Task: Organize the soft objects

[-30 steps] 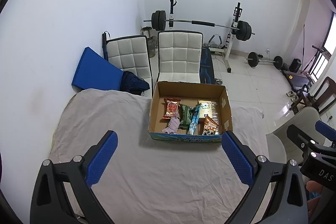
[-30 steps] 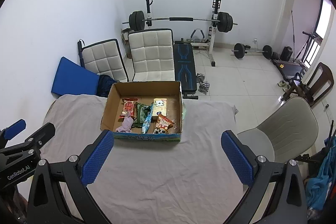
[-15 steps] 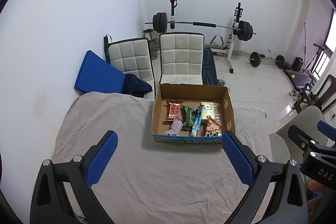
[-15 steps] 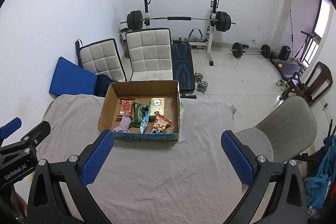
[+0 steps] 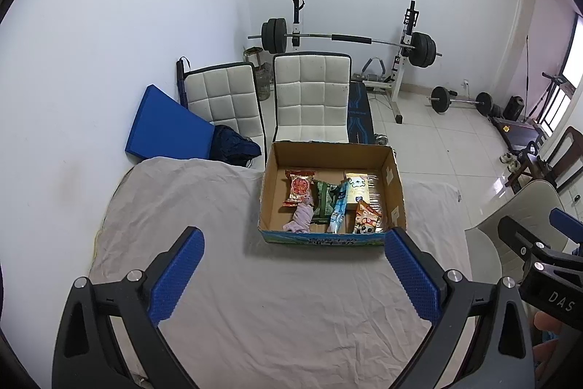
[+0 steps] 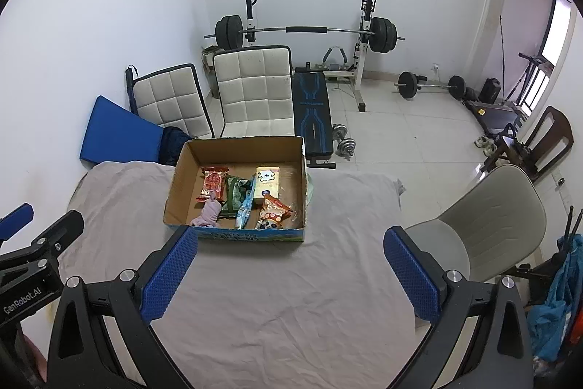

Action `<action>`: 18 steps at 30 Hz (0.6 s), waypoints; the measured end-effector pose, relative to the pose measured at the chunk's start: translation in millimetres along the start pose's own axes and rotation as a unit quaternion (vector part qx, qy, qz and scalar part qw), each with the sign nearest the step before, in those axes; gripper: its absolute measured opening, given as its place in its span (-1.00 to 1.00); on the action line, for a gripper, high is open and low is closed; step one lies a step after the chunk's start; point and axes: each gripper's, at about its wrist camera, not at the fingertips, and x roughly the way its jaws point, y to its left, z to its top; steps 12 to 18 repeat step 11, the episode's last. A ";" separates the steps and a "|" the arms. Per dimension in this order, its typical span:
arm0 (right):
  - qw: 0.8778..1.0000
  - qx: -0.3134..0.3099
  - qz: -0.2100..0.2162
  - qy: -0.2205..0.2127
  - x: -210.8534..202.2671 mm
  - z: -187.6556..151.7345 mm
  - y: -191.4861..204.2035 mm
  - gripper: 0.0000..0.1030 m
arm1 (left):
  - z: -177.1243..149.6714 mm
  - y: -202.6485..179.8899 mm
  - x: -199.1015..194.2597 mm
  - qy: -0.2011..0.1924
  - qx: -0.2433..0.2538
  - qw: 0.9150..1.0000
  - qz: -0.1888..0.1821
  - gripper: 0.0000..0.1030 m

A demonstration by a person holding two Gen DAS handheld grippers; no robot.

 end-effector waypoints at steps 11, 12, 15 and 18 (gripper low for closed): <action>1.000 0.002 -0.001 0.003 1.2 -1.9 -1.2 1.00 | -3.2 -0.2 -0.7 -0.001 -0.001 1.000 -0.006 0.97; 1.000 0.002 -0.001 0.003 1.2 -1.9 -1.2 1.00 | -3.2 -0.2 -0.7 -0.001 -0.001 1.000 -0.006 0.97; 1.000 0.002 -0.001 0.003 1.2 -1.9 -1.2 1.00 | -3.2 -0.2 -0.7 -0.001 -0.001 1.000 -0.006 0.97; 1.000 0.002 -0.001 0.003 1.2 -1.9 -1.2 1.00 | -3.2 -0.2 -0.7 -0.001 -0.001 1.000 -0.006 0.97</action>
